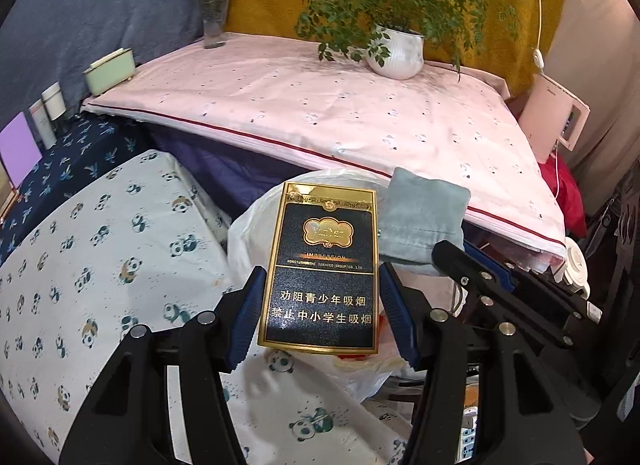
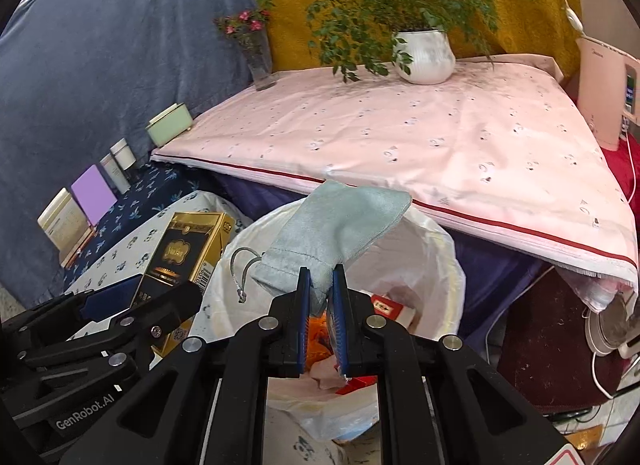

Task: Collect trash

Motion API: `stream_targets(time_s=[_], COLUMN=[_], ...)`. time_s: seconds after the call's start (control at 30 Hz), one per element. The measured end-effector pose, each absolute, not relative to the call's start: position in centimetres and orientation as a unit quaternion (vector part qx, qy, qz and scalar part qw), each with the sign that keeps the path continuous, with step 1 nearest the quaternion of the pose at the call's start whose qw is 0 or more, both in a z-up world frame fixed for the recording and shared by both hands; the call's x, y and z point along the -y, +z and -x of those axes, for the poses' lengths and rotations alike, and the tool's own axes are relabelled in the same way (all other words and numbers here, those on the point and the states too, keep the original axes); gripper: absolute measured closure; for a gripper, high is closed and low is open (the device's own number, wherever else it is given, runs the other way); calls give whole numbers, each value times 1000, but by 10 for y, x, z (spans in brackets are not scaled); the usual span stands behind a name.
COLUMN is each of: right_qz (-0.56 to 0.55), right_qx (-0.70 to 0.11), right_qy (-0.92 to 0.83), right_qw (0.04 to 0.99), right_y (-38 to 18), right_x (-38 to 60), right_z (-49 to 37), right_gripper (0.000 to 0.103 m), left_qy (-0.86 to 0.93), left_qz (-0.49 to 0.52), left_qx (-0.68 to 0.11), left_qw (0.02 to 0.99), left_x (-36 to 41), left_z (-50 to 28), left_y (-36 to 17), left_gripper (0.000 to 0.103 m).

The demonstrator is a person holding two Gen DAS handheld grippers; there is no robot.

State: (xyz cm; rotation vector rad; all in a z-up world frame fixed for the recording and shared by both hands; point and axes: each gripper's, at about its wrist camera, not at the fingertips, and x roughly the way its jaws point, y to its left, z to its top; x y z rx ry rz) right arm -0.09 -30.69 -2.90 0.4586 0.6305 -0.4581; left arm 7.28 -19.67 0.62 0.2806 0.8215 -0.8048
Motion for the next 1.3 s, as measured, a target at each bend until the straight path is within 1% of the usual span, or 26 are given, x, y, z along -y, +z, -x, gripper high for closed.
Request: stream_targets(time_s=[0.2, 0.23, 0.27, 0.33, 0.6, 0.63, 0.73, 0.77, 0.87, 0.93, 1.0, 1.1, 1.17, 1.2, 1.27, 1.3], right_qz=[-234, -237, -241, -245, -243, -242, -235, -231, -227, -225, -221, -210, -200, -197, -192, -190], right_qx=[-314, -317, -319, -318, -322, -323, -326, -326, -325, -326, -327, -330, -332, -333, -336, -337], right_qy=[-227, -226, -226, -226, -221, -220, -216, -214, -212, -210, -208, -207, -207, -207, -203, -204], right_qw=[892, 890, 888, 888, 888, 888, 890, 891, 893, 894, 895, 897, 898, 899, 899, 899], right_y=[-40, -42, -45, -46, -48, -48, -44, -42, -38, -36, -34, -32, -29, -29, -28, -27], right_x=[322, 323, 324, 325, 320, 319, 313, 310, 305, 301, 297, 290, 284, 282, 278, 276], right_z=[-1, -2, -4, -4, -7, -7, -7, -6, -3, -1, 1, 4, 7, 8, 10, 11], right_gripper=[90, 86, 86, 83, 82, 81, 75, 72, 67, 64, 62, 60, 52, 50, 42, 40], left_qy=[-384, -381, -378, -370, -349, -348, -341, -340, -335, -330, -324, -318, -312, -310, -304, -300], left_qz=[-129, -131, -132, -129, -119, -117, -115, -114, -115, -116, -116, -114, -112, -111, -109, -108], left_qx=[-397, -400, -402, -407, -415, -415, -407, -405, -401, -398, -394, -389, -390, -390, -391, -391], left_qw=[824, 823, 823, 825, 832, 833, 840, 841, 845, 849, 852, 857, 859, 860, 862, 864], left_x=[209, 209, 209, 206, 191, 188, 181, 179, 171, 165, 160, 151, 144, 141, 134, 130], left_z=[-80, -82, -83, -87, -94, -94, -91, -90, -88, -86, -84, -81, -80, -79, -77, -77], left_y=[-3, -5, -7, -10, -15, -14, -10, -9, -6, -4, -2, 0, 0, 0, 0, 0], left_gripper=[48, 48, 45, 43, 42, 42, 35, 35, 35, 34, 27, 25, 24, 23, 20, 18])
